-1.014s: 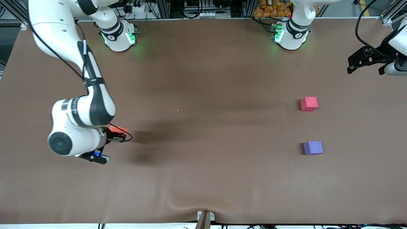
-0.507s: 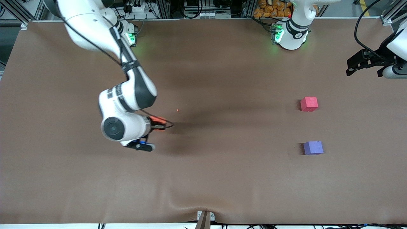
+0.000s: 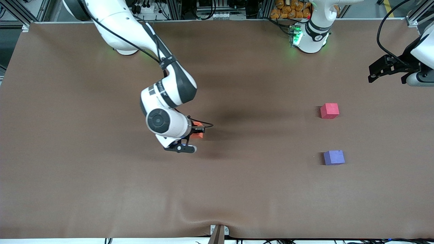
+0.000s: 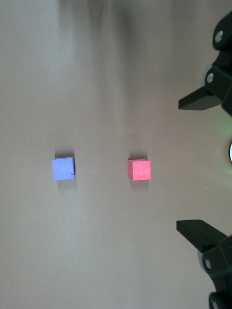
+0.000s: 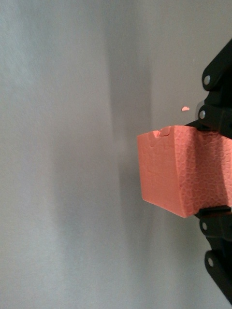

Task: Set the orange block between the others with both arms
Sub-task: 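Carry the orange cube with the right gripper toward the table middle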

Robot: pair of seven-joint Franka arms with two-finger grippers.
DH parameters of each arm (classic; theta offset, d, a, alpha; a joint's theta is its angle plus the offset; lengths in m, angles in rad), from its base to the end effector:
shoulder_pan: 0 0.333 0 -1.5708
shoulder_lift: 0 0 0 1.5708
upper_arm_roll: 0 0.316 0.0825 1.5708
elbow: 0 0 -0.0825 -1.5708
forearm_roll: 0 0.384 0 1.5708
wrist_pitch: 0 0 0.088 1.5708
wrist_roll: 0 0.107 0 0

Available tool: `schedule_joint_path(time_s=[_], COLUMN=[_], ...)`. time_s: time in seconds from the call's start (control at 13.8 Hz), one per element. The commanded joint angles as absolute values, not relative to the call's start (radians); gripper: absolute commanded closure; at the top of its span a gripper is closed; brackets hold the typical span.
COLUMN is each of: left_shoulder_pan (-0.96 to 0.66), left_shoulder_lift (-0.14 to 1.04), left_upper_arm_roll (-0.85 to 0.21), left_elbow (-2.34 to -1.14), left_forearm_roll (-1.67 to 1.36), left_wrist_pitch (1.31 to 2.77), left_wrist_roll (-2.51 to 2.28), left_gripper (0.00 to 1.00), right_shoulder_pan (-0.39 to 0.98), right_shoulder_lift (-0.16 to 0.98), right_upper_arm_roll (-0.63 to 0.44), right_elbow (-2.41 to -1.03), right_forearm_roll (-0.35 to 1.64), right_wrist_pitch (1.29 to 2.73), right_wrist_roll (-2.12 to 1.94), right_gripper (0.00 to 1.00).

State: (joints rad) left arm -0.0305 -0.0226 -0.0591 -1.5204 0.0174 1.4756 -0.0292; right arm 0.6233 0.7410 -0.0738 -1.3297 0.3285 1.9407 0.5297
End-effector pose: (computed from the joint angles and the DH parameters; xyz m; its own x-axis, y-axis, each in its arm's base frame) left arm 0.5359 -0.0466 0.6521 0.9980 -0.0587 -0.0217 -0.0591 -0.9981 -0.0193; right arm 0.6011 0.4075 0.2844 0.9673 -0.0837 -0.2394 -0.1181 -0.9840 -0.1332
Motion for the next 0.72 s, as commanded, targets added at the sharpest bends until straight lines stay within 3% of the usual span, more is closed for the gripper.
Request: schedule_joint_path(time_s=[0.0,0.29,0.43,0.51,0.58,0.65], left_shoulder_pan=[-0.031,-0.026,-0.026,-0.028,-0.029,-0.032], left_shoulder_lift=[-0.018,-0.015,-0.011,-0.003,0.001,0.009], left_upper_arm_roll=[-0.064,-0.064,-0.064,-0.066,-0.066,-0.066], left_elbow=[-1.514,-1.545,-1.549,-1.548,-1.545,-1.545], left_forearm_roll=[0.021,0.021,0.021,0.021,0.021,0.021], left_wrist_pitch=[1.471,1.47,1.47,1.47,1.471,1.474], left_wrist_roll=[-0.017,-0.011,-0.012,-0.012,-0.012,-0.014], left_gripper=[0.0,0.0,0.0,0.0,0.0,0.0], right_shoulder_pan=[0.686,0.762,0.785,0.787,0.788,0.788], right_shoulder_lift=[0.799,0.856,0.87,0.874,0.874,0.873], right_upper_arm_roll=[-0.084,-0.087,-0.087,-0.087,-0.087,-0.087], right_elbow=[-1.321,-1.322,-1.322,-1.322,-1.321,-1.319], right_forearm_roll=[0.341,0.302,0.29,0.288,0.282,0.258], right_wrist_pitch=[2.017,2.085,2.098,2.1,2.1,2.097], right_wrist_roll=[0.584,0.649,0.66,0.66,0.657,0.655], right_gripper=[0.97,0.95,0.86,0.5,0.03,0.0])
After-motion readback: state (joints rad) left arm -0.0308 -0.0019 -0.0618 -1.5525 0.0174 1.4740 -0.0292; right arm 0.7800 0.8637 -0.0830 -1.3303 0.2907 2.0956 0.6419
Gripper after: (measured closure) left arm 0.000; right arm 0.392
